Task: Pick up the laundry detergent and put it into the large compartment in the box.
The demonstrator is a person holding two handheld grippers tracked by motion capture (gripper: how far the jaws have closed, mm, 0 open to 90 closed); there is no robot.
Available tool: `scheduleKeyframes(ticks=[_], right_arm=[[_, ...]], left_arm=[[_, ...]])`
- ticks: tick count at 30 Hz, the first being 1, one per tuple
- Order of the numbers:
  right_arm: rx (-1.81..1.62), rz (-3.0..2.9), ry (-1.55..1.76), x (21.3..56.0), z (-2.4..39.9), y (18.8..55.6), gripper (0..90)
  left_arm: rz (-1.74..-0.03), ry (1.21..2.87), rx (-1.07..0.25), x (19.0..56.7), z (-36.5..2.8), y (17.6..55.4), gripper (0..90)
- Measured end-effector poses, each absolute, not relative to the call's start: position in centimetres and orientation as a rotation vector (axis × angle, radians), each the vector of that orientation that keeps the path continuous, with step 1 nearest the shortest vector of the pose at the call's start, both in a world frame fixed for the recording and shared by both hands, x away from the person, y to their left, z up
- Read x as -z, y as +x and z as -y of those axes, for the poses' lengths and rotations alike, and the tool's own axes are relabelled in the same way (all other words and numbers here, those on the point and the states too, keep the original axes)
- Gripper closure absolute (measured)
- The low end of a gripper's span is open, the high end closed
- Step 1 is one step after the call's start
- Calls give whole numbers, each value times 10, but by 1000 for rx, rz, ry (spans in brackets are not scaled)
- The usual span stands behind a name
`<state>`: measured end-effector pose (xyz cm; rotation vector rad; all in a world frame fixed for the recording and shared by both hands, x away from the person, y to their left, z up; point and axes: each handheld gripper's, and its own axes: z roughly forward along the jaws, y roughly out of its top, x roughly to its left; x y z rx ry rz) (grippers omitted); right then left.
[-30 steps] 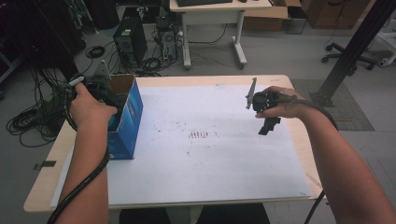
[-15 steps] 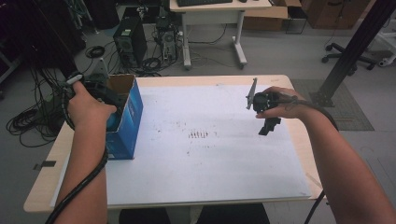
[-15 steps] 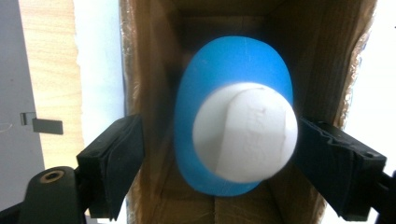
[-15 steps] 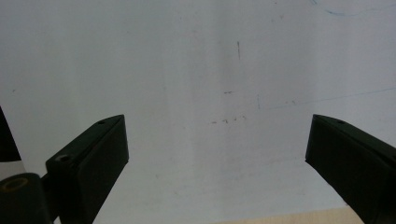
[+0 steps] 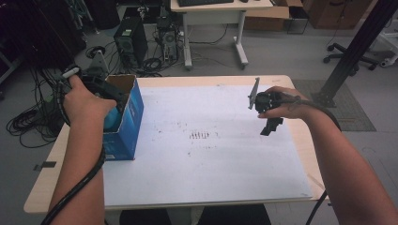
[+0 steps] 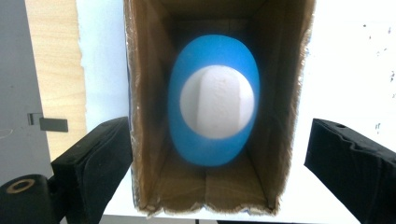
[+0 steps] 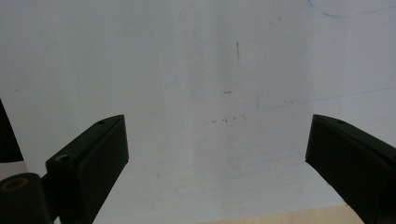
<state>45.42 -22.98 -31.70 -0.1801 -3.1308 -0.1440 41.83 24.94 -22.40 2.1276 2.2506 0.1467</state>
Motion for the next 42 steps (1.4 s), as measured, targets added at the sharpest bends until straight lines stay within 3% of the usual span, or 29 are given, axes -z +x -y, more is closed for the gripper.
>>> scheduleKeyframes(ticks=[10,24,42], right_arm=[[151,3137,-193,313,234,452,57],[150,3147,-191,306,237,450,57],[143,3146,-196,305,242,449,56]], left_arm=[[-2200,2186,-139,210,-240,416,2],[-2102,2292,-132,184,-223,411,2],[-1654,2577,-1,163,-168,411,2]])
